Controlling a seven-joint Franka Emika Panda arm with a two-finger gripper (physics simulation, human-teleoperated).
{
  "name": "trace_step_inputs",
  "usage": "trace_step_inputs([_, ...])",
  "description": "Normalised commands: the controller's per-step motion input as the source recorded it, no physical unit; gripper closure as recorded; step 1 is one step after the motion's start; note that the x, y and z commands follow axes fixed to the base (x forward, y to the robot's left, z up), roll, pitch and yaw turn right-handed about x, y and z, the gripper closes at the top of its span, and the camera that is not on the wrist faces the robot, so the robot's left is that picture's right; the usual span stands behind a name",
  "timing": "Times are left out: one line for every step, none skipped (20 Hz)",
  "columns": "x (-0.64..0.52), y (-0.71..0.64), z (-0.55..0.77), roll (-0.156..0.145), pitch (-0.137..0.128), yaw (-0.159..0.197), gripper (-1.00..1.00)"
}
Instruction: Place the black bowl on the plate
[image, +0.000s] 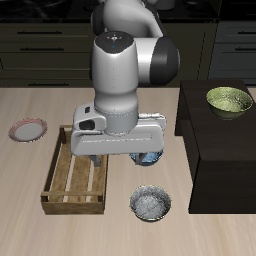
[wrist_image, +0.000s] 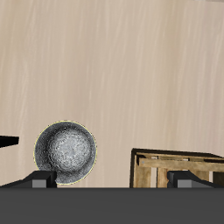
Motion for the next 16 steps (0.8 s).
trace_step_inputs([0.3,0.32,-0.42,0.024,0.044,0.072,-1.0])
trace_step_inputs([-0.04,-0.1,-0.2,0.024,0.048,-0.05,-1.0])
trace_step_inputs([0.31,0.5,-0.58,0.03,0.077,0.025,-1.0])
trace_step_inputs([0.06,0.27,-0.46,0.056,0.07,0.072,-1.0])
trace_step_inputs([0.29,0.82,-0.84,0.109,0.1,0.001,-1.0])
trace_step_inputs([-0.12,-0.16,0.05,0.0,0.0,0.0,-1.0])
trace_step_inputs([0.43,0.55,-0.94,0.013,0.144,-0.049,-1.0])
trace_step_inputs([0.06,0.24,-0.4,0.055,0.013,0.118,-1.0])
trace_step_inputs([0.05,0.14,-0.44,-0.029,0.069,0.018,-1.0])
trace_step_inputs([0.01,0.1,-0.23,0.03,0.019,0.059,-1.0])
trace_step_inputs([0.09,0.15,-0.34,0.034,0.042,0.069,-1.0])
trace_step_inputs([0.1,0.04,-0.28,-0.034,0.025,0.003,-1.0])
trace_step_inputs([0.17,0.07,-0.26,-0.025,0.034,0.022,-1.0])
trace_step_inputs([0.06,0.05,-0.17,0.035,0.013,0.052,-1.0])
trace_step_inputs([0.09,-0.11,-0.21,-0.041,0.015,0.049,-1.0])
trace_step_inputs([0.26,0.06,-0.3,-0.009,0.057,0.119,-1.0])
